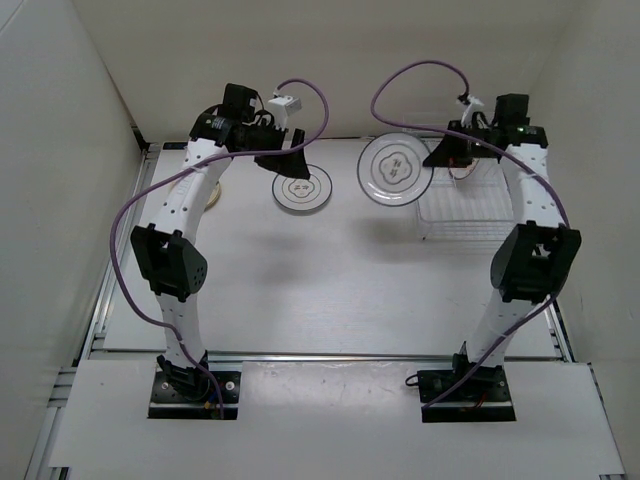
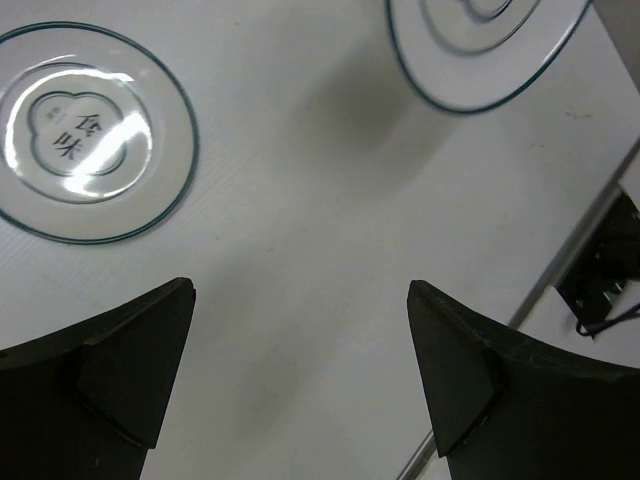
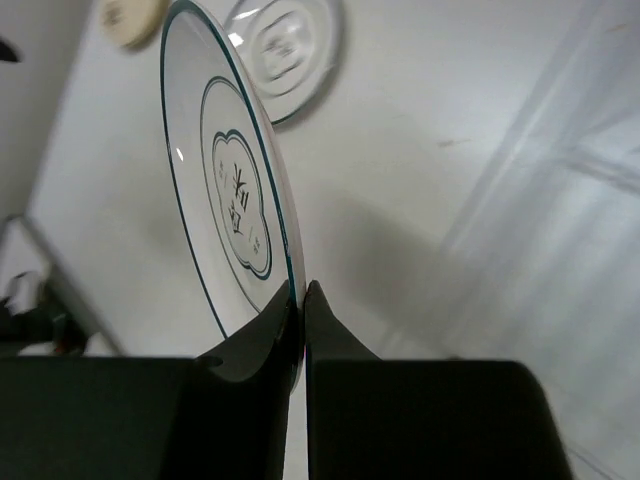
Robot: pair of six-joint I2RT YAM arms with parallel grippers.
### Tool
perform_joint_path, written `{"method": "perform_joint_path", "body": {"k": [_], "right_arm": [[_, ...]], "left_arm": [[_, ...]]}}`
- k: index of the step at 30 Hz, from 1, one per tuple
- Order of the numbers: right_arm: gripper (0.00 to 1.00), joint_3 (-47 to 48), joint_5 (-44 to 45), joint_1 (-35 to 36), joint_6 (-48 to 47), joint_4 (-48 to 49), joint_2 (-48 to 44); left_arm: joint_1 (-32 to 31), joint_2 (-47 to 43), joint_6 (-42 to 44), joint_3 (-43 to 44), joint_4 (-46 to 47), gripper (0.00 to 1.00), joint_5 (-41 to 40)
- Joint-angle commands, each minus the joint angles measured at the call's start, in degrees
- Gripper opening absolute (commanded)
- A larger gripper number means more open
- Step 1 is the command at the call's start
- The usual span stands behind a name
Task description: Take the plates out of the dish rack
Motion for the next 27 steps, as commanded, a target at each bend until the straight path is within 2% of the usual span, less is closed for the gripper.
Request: {"method": "perform_joint_path", "body": {"k": [1, 3, 11, 26, 27], "right_arm": [[0.00, -2.37, -24.92, 2.31, 2.55, -0.73, 3.12], [0.00, -2.37, -27.29, 4.06, 3.78, 1.10, 4.70], [0.00, 1.14, -27.83, 9.16, 7.22, 4.62, 11.38], [0.00, 1.14, -30.21, 11.98, 14.59, 10.34, 13.67], [0.00, 1.67, -30.21, 12.50, 14.60, 10.34, 13.68]], "left_arm": [[-0.17, -0.07, 2.33, 1.99, -3.07, 0.99, 10.30], [-0.17, -0.07, 2.33, 1.99, -3.07, 0.99, 11.71], [-0.17, 0.55, 1.80, 0.14, -2.55, 0.99, 18.48], [-1.22, 4.15, 0.04, -1.00, -1.49, 0.99, 17.35], [-1.75, 4.76, 0.04, -1.00, -1.49, 0.95, 17.35]]}}
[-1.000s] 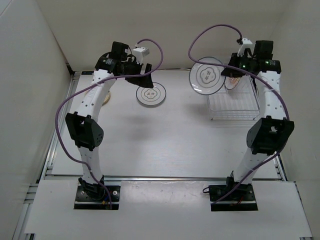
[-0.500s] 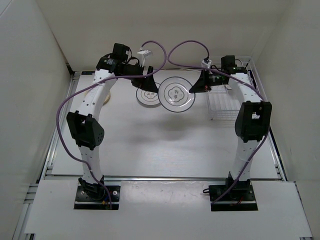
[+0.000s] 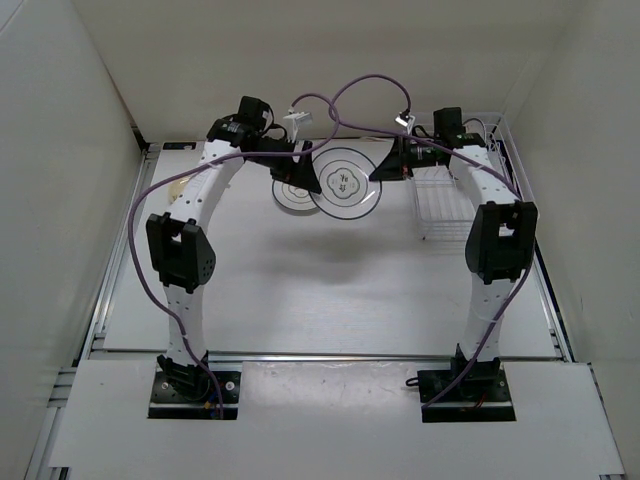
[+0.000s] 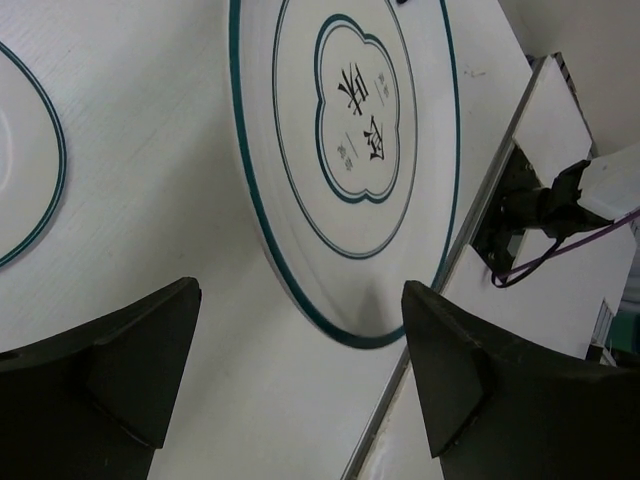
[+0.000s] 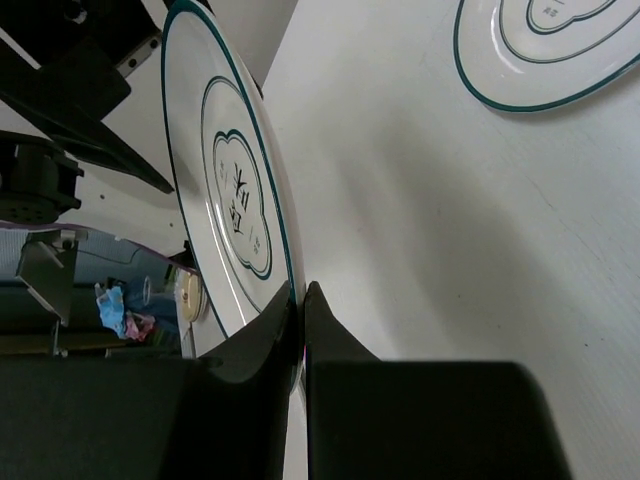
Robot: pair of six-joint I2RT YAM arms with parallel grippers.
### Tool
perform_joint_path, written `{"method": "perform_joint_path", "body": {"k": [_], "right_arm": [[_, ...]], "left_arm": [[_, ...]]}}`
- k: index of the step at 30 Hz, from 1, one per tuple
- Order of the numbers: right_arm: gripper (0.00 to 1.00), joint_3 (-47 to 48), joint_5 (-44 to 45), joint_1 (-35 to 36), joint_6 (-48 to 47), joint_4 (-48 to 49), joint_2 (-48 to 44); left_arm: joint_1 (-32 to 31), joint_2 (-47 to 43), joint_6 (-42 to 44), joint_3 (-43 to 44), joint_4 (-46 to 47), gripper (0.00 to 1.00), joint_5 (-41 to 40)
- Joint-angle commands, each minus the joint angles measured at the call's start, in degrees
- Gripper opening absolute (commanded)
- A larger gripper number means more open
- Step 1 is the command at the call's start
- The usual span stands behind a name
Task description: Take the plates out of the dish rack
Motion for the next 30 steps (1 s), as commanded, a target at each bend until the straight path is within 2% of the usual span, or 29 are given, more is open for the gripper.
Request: {"method": "perform_joint_path", "body": {"k": [1, 2, 3, 4, 6, 7, 12, 13, 14, 15, 18, 23, 24, 25, 30], "right_arm": [[0.00, 2.70, -4.72, 1.03, 2.68, 3.33, 0.69], [0.00, 2.70, -5.24, 1.03, 2.69, 3.94, 0.69], [0.00, 2.70, -5.25, 1.55, 2.69, 3.94, 1.22], [0.00, 2.70, -5.25, 1.56, 3.21, 3.94, 1.22], [0.00, 2.70, -5.25, 1.56, 3.22, 3.94, 1.22], [0.00, 2.70, -5.25, 1.56, 3.22, 3.94, 1.22], [0.02, 2.18, -3.15, 1.56, 3.22, 3.94, 0.61], [0.09, 2.17, -1.75, 1.56, 3.22, 3.94, -0.09], [0.29, 2.17, 0.53, 1.56, 3.22, 2.90, -0.10], [0.62, 2.17, 6.56, 0.86, 3.22, 0.71, -1.06], [0.74, 2.17, 13.19, -2.12, -1.60, -3.68, -4.05], [0.76, -1.25, 24.43, -8.18, -4.16, -6.69, -11.95], [0.76, -2.04, 30.64, -8.89, -5.82, -7.22, -13.44], [0.76, -2.92, 33.05, -9.59, -7.14, -8.44, -16.59], [0.80, -9.95, 40.63, -17.15, -15.47, -9.67, -27.58]], "left_arm": [[-1.21, -0.46, -0.13, 0.57, 0.61, 0.90, 1.37], [-1.21, -0.46, -0.13, 0.58, 1.22, 0.83, 1.37], [-1.81, 0.07, -0.13, 0.58, 1.22, 0.68, 1.37], [-1.82, 0.07, -1.00, 0.58, 1.75, 0.40, 0.85], [-1.82, 0.07, -1.54, 0.58, 1.75, 0.24, 0.84], [-1.82, 0.07, -2.06, 1.10, 2.36, 0.10, -0.03], [-1.82, 0.07, -3.99, 1.10, 3.07, 0.10, -0.83], [-1.82, 0.07, -4.69, 1.10, 4.03, 0.10, -1.44], [-1.82, 0.07, -6.61, 1.10, 5.34, 0.10, -2.92], [-1.82, 0.07, -7.94, 1.10, 6.14, 0.10, -3.55], [-1.12, 0.68, -12.59, 1.10, 9.12, 0.10, -4.08], [2.91, 3.66, -19.98, 1.10, 13.96, 0.10, -0.92], [3.62, 4.20, -22.95, 1.10, 14.84, 0.10, 0.04], [4.32, 4.81, -24.37, 1.10, 15.72, 0.10, 0.92], [9.50, 9.38, -34.21, -0.47, 23.01, 0.10, 8.39]]}}
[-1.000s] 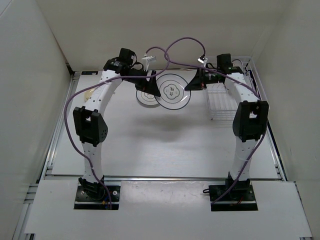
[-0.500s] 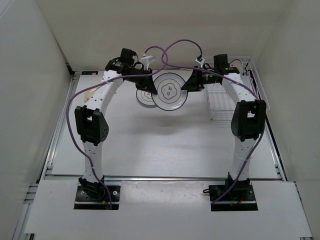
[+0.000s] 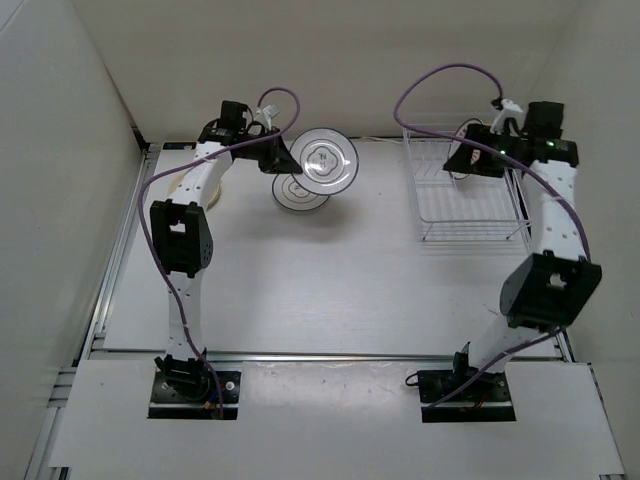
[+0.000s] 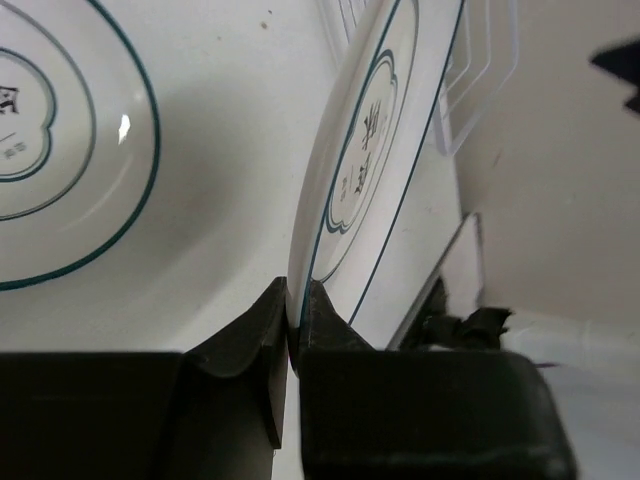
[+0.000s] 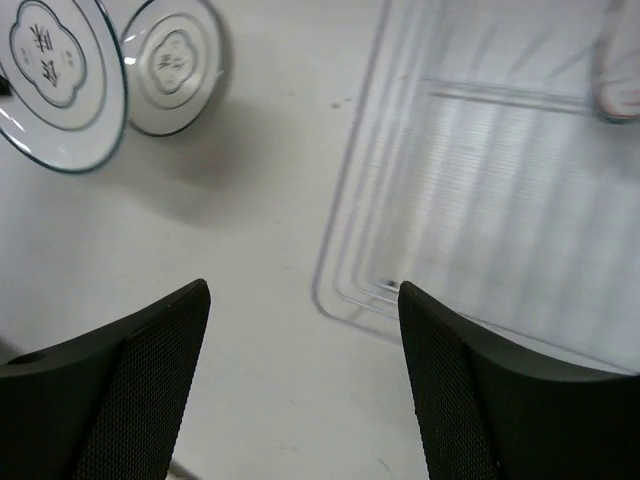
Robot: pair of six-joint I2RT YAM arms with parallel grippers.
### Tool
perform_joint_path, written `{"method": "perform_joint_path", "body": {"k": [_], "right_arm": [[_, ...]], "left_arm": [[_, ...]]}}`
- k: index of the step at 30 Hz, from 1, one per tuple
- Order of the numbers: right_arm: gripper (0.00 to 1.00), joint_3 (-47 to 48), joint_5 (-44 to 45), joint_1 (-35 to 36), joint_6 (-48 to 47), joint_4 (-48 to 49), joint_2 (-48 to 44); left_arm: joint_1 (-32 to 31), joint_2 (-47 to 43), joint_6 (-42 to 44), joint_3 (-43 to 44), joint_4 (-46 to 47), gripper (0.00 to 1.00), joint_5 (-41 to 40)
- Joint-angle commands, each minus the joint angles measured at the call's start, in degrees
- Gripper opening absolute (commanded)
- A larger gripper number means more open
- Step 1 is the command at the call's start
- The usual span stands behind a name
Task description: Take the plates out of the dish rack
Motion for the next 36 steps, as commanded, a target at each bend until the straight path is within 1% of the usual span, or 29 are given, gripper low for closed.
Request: {"method": "perform_joint_path", "body": {"k": [1, 3, 4, 5, 8, 11, 16, 21, 27, 31, 36], "right_arm": [[0.80, -3.27, 7.97, -4.67, -8.59, -3.10, -7.80], [0.81, -4.33, 8.77, -6.88, -11.23, -5.38, -10.61], [0.81, -5.03, 8.77, -8.80, -13.42, -6.26, -11.23], [0.81, -5.03, 8.77, -9.69, -14.22, -7.31, -11.85], [0.82, -5.82, 8.77, -11.80, -17.91, -11.97, -13.96], [0.82, -8.10, 8.77, -12.34, -19.50, -13.91, -15.45], [0.82, -11.10, 8.77, -12.34, -20.12, -14.53, -16.51], [0.82, -11.62, 8.77, -12.34, -20.12, -14.53, -16.51], [0.82, -11.01, 8.16, -12.34, -19.59, -14.53, -15.99], [0.82, -11.54, 8.16, -12.34, -19.59, -14.53, -15.99], [0.82, -13.38, 8.16, -12.34, -19.06, -14.53, -16.51]], "left_arm": [[3.68, 1.36, -12.55, -2.20, 7.95, 0.10, 9.50], [5.34, 3.55, -16.44, -3.96, 10.33, 0.10, 11.71], [5.35, 4.26, -20.03, -5.63, 13.30, 0.10, 14.60], [6.14, 5.05, -21.54, -5.64, 14.63, 0.10, 15.67], [6.76, 7.69, -24.19, -6.35, 16.84, 0.10, 16.90], [7.29, 9.45, -26.03, -5.82, 17.46, 0.10, 17.43], [7.81, 10.69, -26.57, -5.82, 17.99, 0.10, 17.44], [8.43, 11.83, -26.57, -5.21, 17.99, 0.10, 12.53], [8.96, 14.11, -25.43, -4.06, 17.99, 0.10, 8.57], [8.96, 14.91, -24.28, -2.13, 17.99, 0.10, 6.90], [8.96, 16.05, -22.35, -2.13, 16.84, 0.10, 4.96]]}}
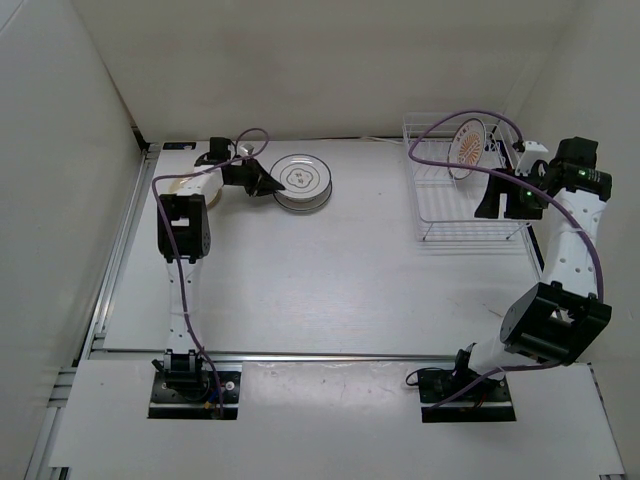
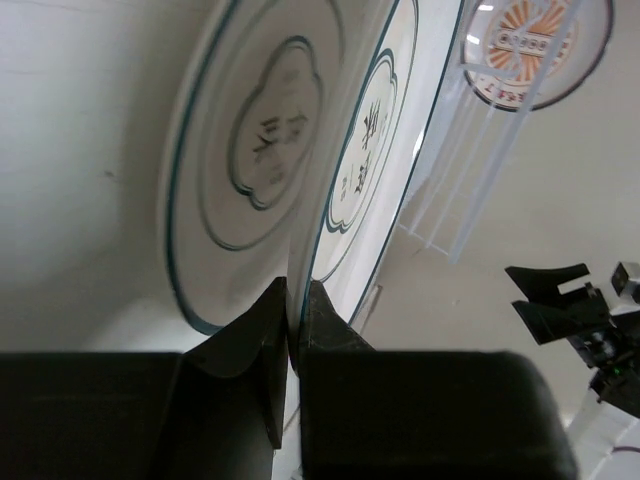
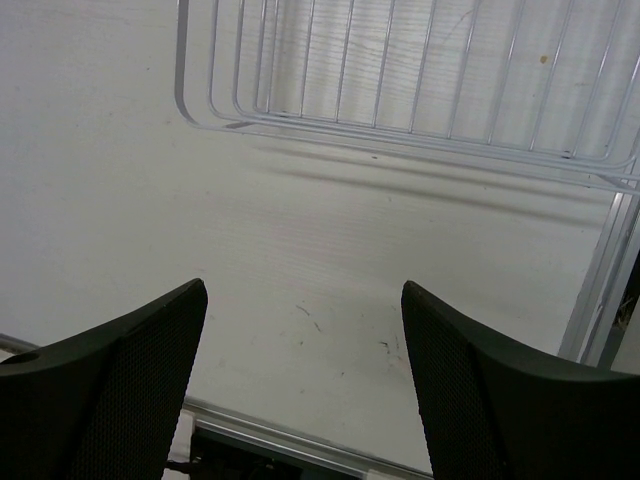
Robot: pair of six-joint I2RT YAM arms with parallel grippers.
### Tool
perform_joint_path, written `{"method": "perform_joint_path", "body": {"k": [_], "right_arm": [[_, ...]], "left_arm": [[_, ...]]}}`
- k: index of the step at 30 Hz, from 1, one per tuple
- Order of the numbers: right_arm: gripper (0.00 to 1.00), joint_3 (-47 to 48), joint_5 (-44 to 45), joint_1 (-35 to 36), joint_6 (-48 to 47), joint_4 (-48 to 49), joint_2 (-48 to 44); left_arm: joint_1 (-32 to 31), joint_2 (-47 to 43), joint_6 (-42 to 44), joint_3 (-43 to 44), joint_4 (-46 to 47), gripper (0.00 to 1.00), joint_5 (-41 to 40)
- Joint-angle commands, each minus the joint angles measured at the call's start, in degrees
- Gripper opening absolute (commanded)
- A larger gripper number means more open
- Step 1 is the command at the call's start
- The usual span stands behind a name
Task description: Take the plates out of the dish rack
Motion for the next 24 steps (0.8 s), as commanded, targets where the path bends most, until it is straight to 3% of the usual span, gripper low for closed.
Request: {"method": "perform_joint_path", "body": {"k": [1, 7, 11, 12, 16, 24], "right_arm": [[0.82, -0.92, -1.63, -0.14, -0.09, 0.29, -2.00], [0.82, -2.07, -2.25, -0.14, 1.05, 0.90, -2.53], [0.82, -3.21, -2.78, -0.14, 1.67, 1.43, -3.05], [0.82, -3.82, -2.78, -0.14, 1.67, 1.95, -3.05], [0.82, -5.05, -3.31, -0.14, 2.19, 2.48, -3.58], [0.82, -6.81, -4.36, -0.14, 3.25, 3.63, -4.11]], "left_arm": [[0.06, -0.65, 2.96, 2.20, -0.29, 0.10, -0.70], [0.06, -0.12, 4.11, 2.82, -1.44, 0.10, -1.23], [0.06, -0.12, 5.51, 2.82, -1.97, 0.25, -1.76], [0.06, -0.64, 5.52, 2.82, -1.97, 0.35, -1.76], [0.06, -1.17, 6.92, 2.82, -2.58, 0.54, -2.28], [0.06, -2.76, 10.25, 3.34, -5.30, 0.59, -5.70]]}}
